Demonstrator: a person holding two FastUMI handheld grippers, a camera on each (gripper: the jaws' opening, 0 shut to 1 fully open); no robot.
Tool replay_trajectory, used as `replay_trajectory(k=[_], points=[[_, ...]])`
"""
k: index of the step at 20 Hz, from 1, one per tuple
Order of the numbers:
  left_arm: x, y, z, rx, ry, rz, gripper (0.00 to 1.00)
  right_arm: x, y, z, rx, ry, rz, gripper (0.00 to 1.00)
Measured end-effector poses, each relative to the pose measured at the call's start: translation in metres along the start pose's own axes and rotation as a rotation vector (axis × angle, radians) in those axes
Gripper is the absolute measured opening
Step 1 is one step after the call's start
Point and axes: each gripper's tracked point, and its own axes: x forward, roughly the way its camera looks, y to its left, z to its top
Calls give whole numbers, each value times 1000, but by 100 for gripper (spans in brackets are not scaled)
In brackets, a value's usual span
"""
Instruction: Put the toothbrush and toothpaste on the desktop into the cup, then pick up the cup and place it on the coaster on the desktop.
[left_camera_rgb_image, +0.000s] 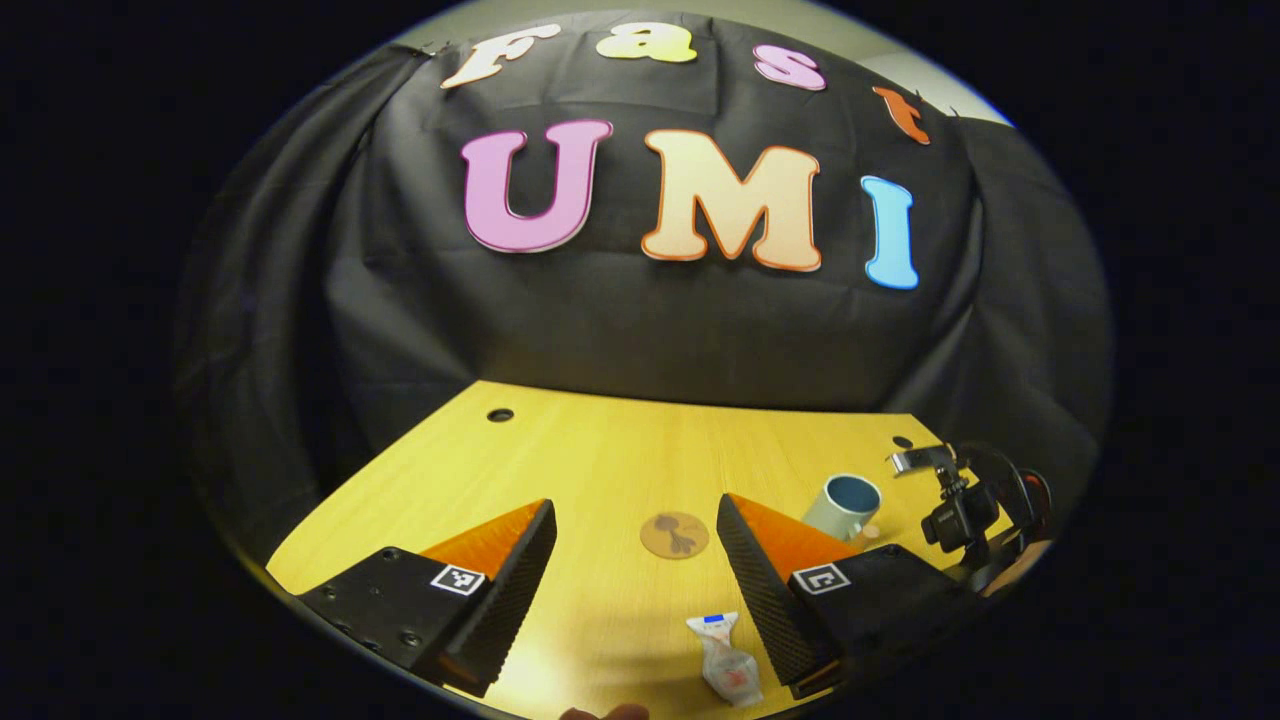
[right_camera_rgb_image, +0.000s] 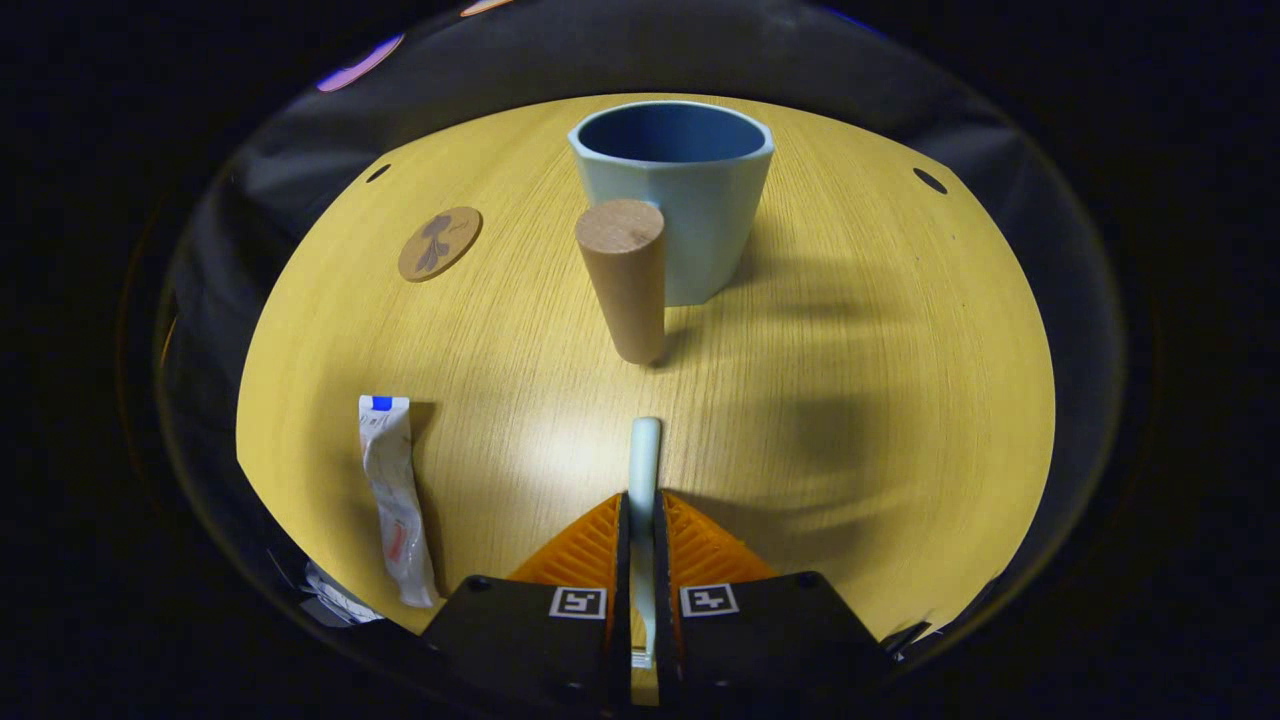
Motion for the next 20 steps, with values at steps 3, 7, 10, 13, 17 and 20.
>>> replay_trajectory(k=[3, 7, 10, 13, 17, 20], points=[[8, -15, -44, -21, 153, -39, 95, 0, 1, 2, -9, -11, 12, 13], [18, -31, -99, -35, 337, -72, 96, -1, 1, 4, -4, -17, 30, 13], [22, -39, -140, -31, 484, -87, 97, 0, 1, 6, 5, -23, 48, 13], [24, -46, -168, -13, 583, -96, 96, 0, 1, 7, 7, -29, 58, 10], [29, -49, -189, 37, 666, -90, 96, -1, 1, 8, -25, -48, 52, 13], [31, -49, -197, 71, 707, -83, 97, -1, 2, 7, -51, -59, 40, 13]])
